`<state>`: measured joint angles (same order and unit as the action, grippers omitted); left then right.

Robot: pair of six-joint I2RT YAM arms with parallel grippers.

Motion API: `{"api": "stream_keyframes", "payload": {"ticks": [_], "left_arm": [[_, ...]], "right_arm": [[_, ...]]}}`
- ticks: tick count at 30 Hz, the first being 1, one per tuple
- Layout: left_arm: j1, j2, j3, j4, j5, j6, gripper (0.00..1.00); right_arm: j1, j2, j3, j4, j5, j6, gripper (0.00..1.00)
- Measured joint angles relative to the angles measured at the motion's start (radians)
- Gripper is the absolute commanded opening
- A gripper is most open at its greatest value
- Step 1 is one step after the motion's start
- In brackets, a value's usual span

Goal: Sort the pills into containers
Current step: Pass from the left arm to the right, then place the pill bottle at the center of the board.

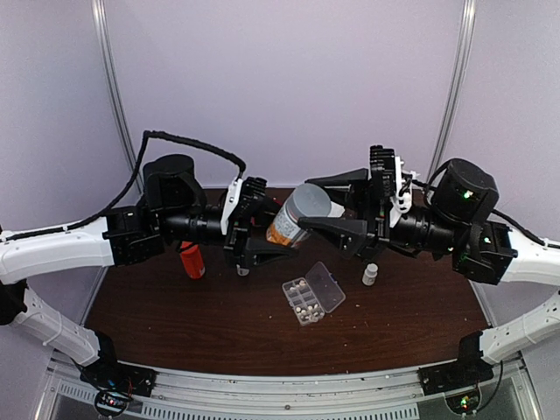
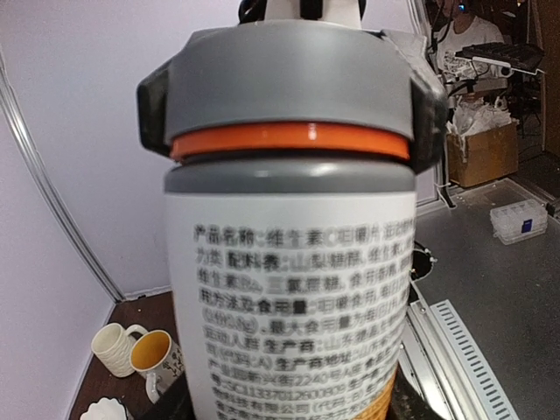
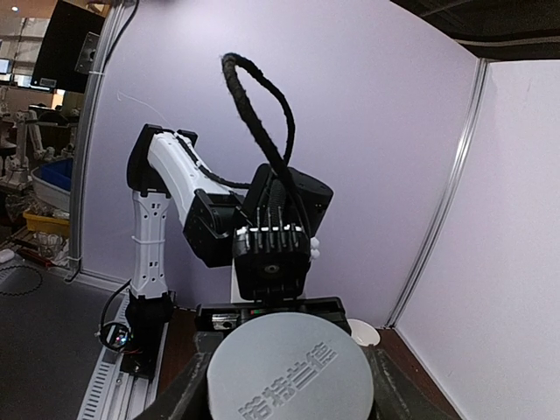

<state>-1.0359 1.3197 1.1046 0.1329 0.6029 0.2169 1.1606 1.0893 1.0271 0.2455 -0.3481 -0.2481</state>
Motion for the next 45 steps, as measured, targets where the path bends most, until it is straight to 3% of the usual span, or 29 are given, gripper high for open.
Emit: {"api": "stream_keyframes", "payload": {"ticks": [7,9,13,14,29,34,39,45], "left_arm": [[-0.006,-0.011,-0.011,-0.015,-0.068,-0.008,0.0],[-0.006,-0.011,-0.015,-0.015,-0.081,-0.01,0.21],[-0.007,-0.011,-0.029,-0.009,-0.097,-0.026,0.88],[-0.007,-0.011,-0.034,0.001,-0.108,-0.028,0.96],[0.007,-0.127,-0.181,0.019,-0.432,-0.106,0.97],[0.06,-0.157,-0.232,0.016,-0.581,-0.245,0.98],[0.17,-0.131,-0.213,-0.092,-0.649,-0.421,0.97],[0.209,-0.085,-0.154,-0.223,-0.722,-0.497,0.98]], "right_arm": [[0.023,0.024,-0.014,0.056,0.077,0.027,0.22],[0.024,0.024,-0.022,0.064,0.091,0.031,0.21],[0.024,0.013,-0.038,0.056,0.114,0.042,0.15],[0.023,0.007,-0.043,0.05,0.13,0.046,0.14],[-0.178,-0.312,-0.34,-0.117,0.437,0.15,0.11],[-0.288,-0.404,-0.517,-0.128,0.547,0.258,0.11],[-0.38,-0.445,-0.665,-0.128,0.653,0.361,0.11],[-0.461,-0.447,-0.76,-0.06,0.745,0.426,0.12]]}}
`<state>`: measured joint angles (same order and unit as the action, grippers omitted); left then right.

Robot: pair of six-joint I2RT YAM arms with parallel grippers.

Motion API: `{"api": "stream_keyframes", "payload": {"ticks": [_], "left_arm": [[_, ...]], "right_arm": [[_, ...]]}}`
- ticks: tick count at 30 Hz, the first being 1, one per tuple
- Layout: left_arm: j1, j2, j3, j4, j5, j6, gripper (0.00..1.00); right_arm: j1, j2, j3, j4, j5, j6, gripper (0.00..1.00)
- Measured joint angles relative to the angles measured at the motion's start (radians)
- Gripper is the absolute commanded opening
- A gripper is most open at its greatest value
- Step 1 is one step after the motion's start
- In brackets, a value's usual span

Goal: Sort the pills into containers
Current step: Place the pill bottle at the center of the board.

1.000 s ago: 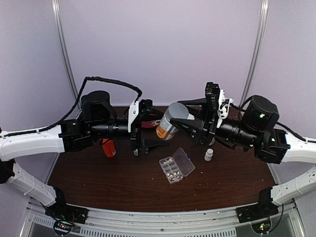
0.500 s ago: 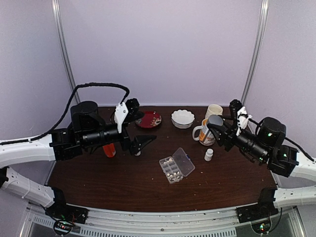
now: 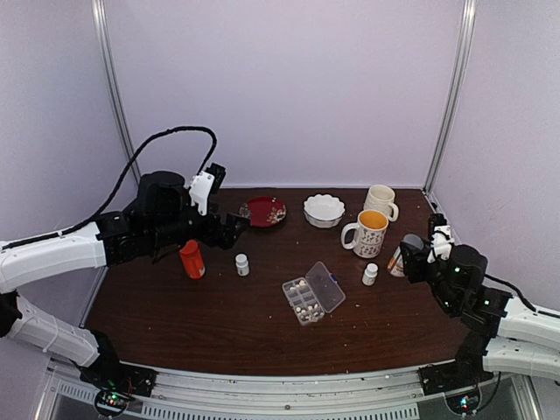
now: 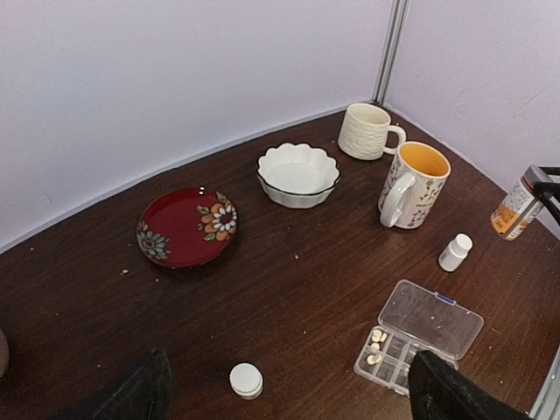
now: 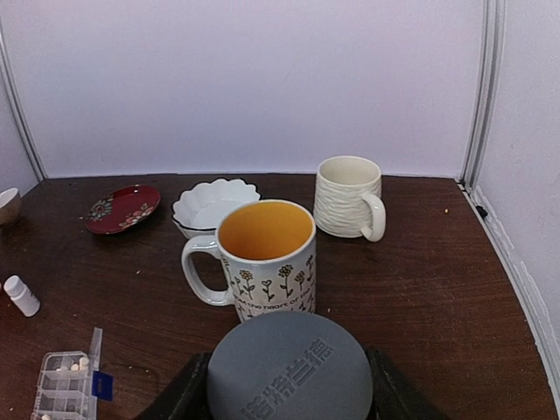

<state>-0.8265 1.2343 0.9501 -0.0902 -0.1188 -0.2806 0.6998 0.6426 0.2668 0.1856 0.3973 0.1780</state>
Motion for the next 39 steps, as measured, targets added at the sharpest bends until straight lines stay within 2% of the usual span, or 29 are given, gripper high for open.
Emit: {"api": "stream_keyframes", "payload": {"ticks": [7,20,25,29,37,39], "left_arm": [[0.0,0.05,0.018,-0.063,-0.069,-0.025,0.98],[0.0,0.158,0.048,-0.121,-0.118,-0.029,0.97],[0.0,0.19,0.056,-0.122,-0.128,-0.029,0.98],[0.0,0.204,0.056,-0.122,-0.13,-0.029,0.98],[0.0,0.225,0.056,-0.122,-0.132,-0.029,0.98],[0.0,0.238,0.061,-0.129,-0.141,-0.033,0.94]], "right_arm": [[-0.05,0.109,-0.069,0.131,0.058,0.063,0.14],[-0.056,0.352,-0.083,0.292,0.124,0.164,0.18],[-0.056,0.431,-0.082,0.318,0.135,0.175,0.35],[-0.056,0.457,-0.08,0.327,0.135,0.174,0.7],[-0.056,0.416,-0.069,0.318,0.129,0.166,0.86],[-0.056,0.382,-0.053,0.285,0.123,0.162,0.9]]}}
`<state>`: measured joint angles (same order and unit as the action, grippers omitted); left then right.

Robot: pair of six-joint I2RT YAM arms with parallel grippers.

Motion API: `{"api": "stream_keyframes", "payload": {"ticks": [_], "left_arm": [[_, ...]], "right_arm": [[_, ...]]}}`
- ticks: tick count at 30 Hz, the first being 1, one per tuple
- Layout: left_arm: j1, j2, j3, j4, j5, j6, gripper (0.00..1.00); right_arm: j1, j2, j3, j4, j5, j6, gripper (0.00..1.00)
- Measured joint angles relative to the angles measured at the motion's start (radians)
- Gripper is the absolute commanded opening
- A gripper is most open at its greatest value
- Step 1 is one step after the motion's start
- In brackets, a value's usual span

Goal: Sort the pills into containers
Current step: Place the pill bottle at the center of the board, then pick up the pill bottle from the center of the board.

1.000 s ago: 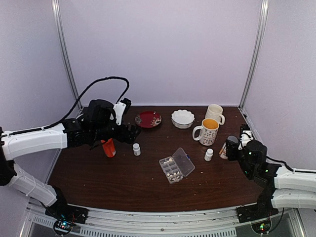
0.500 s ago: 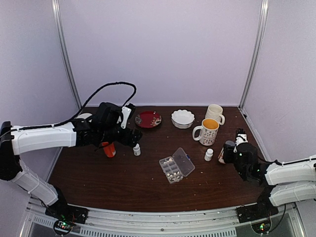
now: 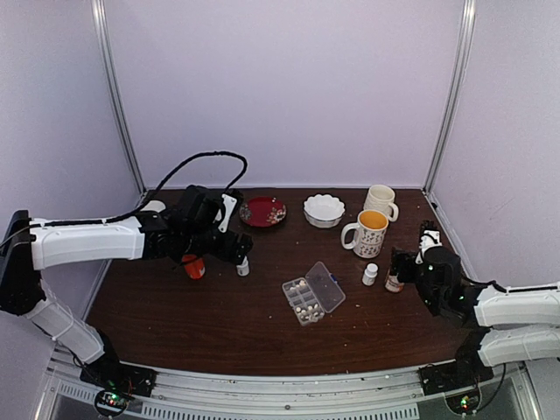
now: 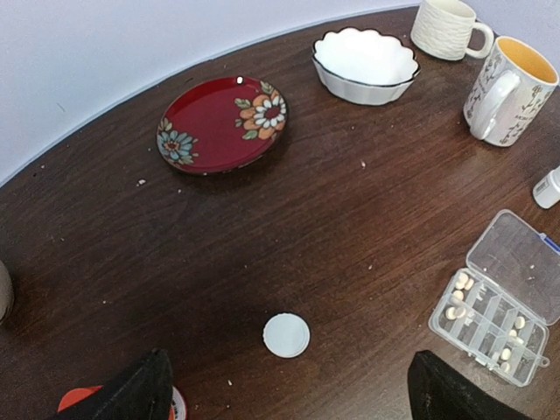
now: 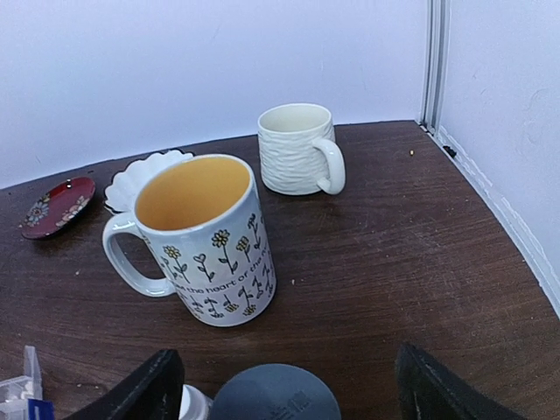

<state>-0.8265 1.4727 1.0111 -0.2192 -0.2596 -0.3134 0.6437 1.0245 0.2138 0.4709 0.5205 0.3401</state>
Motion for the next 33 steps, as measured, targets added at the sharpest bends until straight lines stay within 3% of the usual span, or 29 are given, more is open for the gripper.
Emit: {"api": "stream_keyframes", "payload": {"ticks": [4,10,17,20,23,33], "left_arm": [[0.009,0.039,0.029,-0.042,-0.007,-0.026,0.84],[0.059,0.098,0.058,-0.082,0.027,-0.063,0.78],[0.079,0.202,0.158,-0.188,0.084,-0.063,0.76],[0.079,0.226,0.194,-0.223,0.099,-0.063,0.75],[0.08,0.255,0.231,-0.259,0.11,-0.063,0.7],[0.084,0.371,0.323,-0.368,0.123,-0.072,0.62]], "right_arm": [[0.0,-0.085,0.056,-0.105,-0.016,-0.004,1.0],[0.0,-0.225,0.152,-0.341,-0.032,-0.021,1.0],[0.0,-0.257,0.358,-0.679,-0.106,0.015,1.0],[0.0,-0.317,0.364,-0.736,-0.138,0.012,0.99],[0.0,-0.364,0.341,-0.762,-0.195,0.007,0.88],[0.0,-0.235,0.372,-0.834,-0.29,0.004,0.87]]}}
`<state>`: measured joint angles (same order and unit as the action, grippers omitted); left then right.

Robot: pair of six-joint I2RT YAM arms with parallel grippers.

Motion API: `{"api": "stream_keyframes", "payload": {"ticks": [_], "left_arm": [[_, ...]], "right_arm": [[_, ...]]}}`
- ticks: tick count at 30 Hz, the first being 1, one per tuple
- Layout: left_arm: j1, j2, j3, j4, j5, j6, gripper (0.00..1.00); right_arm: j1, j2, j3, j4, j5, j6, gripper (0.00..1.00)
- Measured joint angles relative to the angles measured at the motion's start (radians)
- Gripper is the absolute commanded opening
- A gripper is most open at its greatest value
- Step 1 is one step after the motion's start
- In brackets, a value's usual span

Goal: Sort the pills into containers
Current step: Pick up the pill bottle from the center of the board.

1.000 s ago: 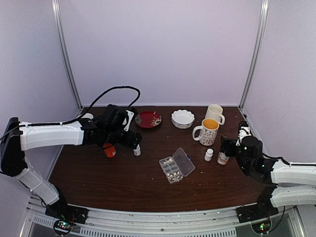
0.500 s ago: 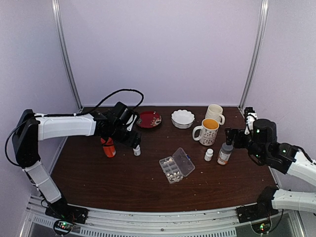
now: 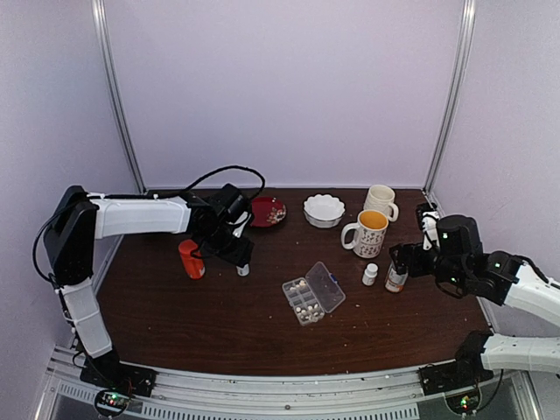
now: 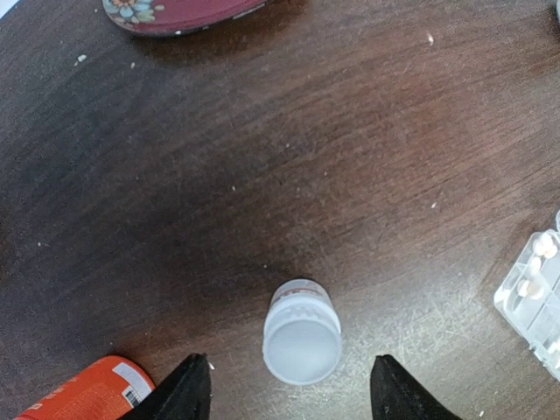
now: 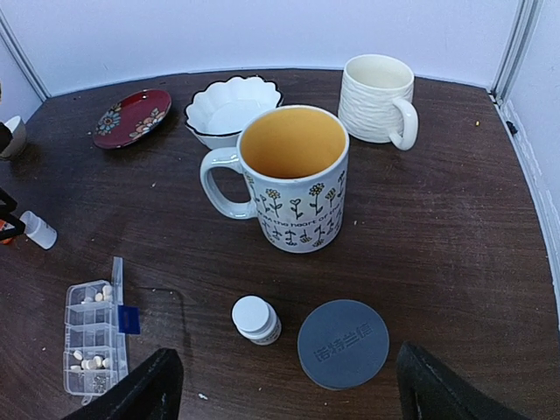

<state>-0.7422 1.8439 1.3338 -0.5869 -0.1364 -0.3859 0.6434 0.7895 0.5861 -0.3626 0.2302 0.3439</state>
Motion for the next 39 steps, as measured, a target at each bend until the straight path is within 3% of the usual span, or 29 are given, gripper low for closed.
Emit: {"api": "stream_keyframes", "payload": {"ticks": [8,15,27,34,39], "left_arm": [[0.0,0.059,0.031,-0.044,0.001,-0.015,0.54],[0.0,0.066,0.053,-0.053,-0.002,-0.017,0.54],[0.0,0.088,0.069,-0.06,-0.002,-0.018,0.39],[0.001,0.089,0.069,-0.061,-0.002,-0.02,0.38],[0.001,0.1,0.069,-0.059,-0.001,-0.022,0.25]], "right_arm": [[0.0,-0.017,0.0,0.005,-0.014,0.0,0.87],[0.0,-0.018,0.0,0.009,-0.015,0.0,0.87],[0.0,-0.012,0.0,0.027,-0.018,0.001,0.89],[0.0,-0.008,0.0,0.031,-0.025,0.001,0.89],[0.0,-0.008,0.0,0.031,-0.027,0.002,0.89]]}}
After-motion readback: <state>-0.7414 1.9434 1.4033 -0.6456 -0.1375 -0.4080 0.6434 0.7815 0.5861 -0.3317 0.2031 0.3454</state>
